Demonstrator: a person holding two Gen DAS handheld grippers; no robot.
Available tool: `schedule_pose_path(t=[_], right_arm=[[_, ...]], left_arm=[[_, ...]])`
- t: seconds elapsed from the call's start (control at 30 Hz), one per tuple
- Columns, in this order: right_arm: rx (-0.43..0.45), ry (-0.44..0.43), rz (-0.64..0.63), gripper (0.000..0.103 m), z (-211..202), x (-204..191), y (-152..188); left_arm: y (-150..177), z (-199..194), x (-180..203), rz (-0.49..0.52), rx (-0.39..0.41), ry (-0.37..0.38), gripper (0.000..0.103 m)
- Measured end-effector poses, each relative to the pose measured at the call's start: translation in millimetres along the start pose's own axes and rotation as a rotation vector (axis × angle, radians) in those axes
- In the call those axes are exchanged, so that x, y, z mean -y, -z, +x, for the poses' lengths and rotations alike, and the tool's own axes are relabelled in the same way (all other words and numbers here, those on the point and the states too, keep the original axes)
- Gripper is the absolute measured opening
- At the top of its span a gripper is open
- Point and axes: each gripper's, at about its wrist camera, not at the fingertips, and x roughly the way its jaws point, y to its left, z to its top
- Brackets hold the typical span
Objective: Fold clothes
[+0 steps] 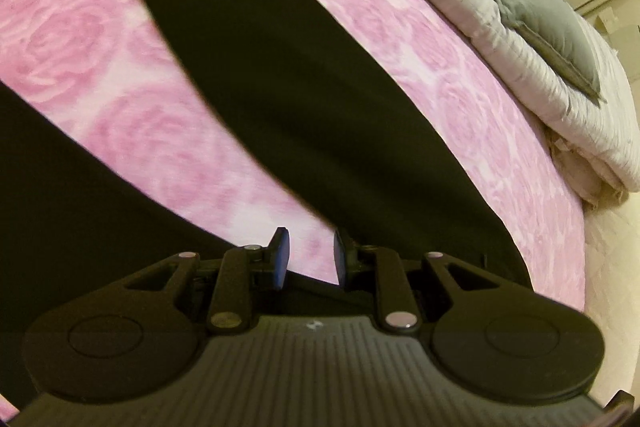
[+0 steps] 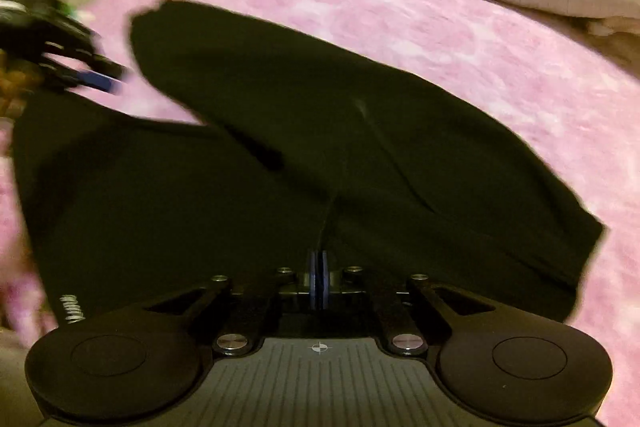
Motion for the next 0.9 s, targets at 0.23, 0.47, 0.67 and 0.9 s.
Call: schedule_pose_path(t=[0.23, 0.47, 0.67, 0.9], right_arm=[[-0.048, 0.243, 0.159, 0.05, 13, 36, -17], [-0.049, 0.174, 0.156, 0.045, 24, 10, -45], [-0.028, 0.112, 0.147, 0.051, 28, -20, -75], [-0.005, 0.08, 0.12, 0.05, 58, -27, -131]], left_arm=[[-28, -23, -48, 0.014, -0.022, 0.013, 0.019], [-59, -31, -76, 0.044, -0.033, 0.027, 0.02], [-99, -26, -98, 0.065, -0.012, 0.042, 0.024], [-173, -3, -129, 0.092, 0.054, 0.026, 0.029]])
